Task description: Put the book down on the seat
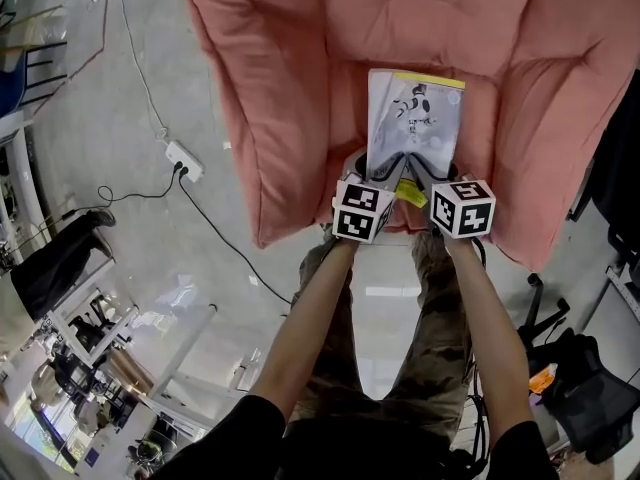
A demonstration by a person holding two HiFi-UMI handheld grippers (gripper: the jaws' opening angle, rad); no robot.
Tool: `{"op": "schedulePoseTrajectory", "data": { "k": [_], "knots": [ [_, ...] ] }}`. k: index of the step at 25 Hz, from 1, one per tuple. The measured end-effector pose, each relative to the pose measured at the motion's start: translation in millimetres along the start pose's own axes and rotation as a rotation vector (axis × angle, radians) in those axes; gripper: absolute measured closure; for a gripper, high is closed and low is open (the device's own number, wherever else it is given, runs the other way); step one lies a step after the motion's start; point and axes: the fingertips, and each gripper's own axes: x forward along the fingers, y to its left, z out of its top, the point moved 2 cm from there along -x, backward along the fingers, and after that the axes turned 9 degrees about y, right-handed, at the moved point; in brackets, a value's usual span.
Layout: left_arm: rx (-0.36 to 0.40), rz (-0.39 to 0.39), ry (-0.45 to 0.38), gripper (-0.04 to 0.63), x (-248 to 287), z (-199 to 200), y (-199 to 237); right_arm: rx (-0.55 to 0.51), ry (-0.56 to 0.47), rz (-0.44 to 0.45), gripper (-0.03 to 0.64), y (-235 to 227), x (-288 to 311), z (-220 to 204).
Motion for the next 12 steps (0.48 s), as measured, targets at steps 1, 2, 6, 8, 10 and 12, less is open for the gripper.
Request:
{"op": "schedulePoseTrajectory", "data": {
  "k": [1, 2, 6, 8, 10, 12],
  "knots": [
    [-0.002, 0.000, 0.004, 0.393, 2, 1, 4, 0.003, 0.000, 0.000, 0.454, 0, 4, 3],
    [-0.004, 0.000, 0.006, 0.394, 4, 1, 7, 0.004, -0.002, -0.002, 0.454, -1, 7, 5],
    [-0.013, 0.003, 0.006, 0.394, 11, 2, 12, -0.003, 0.008, -0.008, 0.453, -6, 14, 7],
    [-0.021, 0.005, 0.012, 0.393, 15, -1, 13, -0.005, 0.020, -0.004, 0.449, -9, 17, 6],
    [-0.016, 0.011, 0.022, 0.391, 17, 0, 14, -0.003, 0.025, 0.001, 0.445, -12, 20, 5],
    [-0.015, 0.009, 0.038, 0.388, 22, -4, 16, 0.005, 0.033, -0.003, 0.439, -16, 24, 3]
  ]
}}
